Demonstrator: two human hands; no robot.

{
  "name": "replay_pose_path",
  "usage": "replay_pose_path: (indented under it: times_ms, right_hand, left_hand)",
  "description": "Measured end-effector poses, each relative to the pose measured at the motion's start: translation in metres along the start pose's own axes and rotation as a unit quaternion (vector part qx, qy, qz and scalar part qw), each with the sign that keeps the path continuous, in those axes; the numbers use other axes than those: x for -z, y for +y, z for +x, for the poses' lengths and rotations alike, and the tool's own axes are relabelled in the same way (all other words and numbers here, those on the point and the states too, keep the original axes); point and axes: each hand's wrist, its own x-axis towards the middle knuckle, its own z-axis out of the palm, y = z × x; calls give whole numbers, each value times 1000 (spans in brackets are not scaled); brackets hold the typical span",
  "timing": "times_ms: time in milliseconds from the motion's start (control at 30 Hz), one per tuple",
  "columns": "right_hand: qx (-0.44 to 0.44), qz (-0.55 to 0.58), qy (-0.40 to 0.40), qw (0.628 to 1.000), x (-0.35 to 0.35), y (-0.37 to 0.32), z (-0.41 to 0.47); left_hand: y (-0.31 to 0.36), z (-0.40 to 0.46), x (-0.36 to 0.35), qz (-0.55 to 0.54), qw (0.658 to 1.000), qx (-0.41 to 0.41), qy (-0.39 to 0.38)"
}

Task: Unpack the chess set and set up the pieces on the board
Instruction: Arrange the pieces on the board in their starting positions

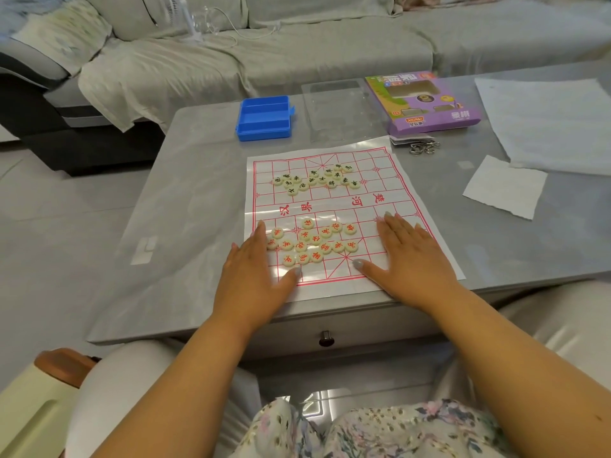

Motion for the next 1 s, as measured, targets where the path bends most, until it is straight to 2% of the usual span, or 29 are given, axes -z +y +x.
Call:
replay_pose_path:
  times_ms: [600,667,733,833,1000]
  right_hand:
    - [-29,78,40,996,0,-2,-1]
    - [-16,90,48,995,4,-8,-5]
    - [35,98,49,993,7,-17,-10]
    - [122,40,24,992,5,-27,-15]
    - [79,63,11,995,3,-14,-8]
  left_hand:
    - [1,0,1,-35,999,32,23]
    - [1,-1,2,-35,999,26,19]
    - [2,-1,2,-22,1000,18,12]
    - [4,2,3,53,998,-10,-11]
    - [2,11,9,70,996,-21,-50]
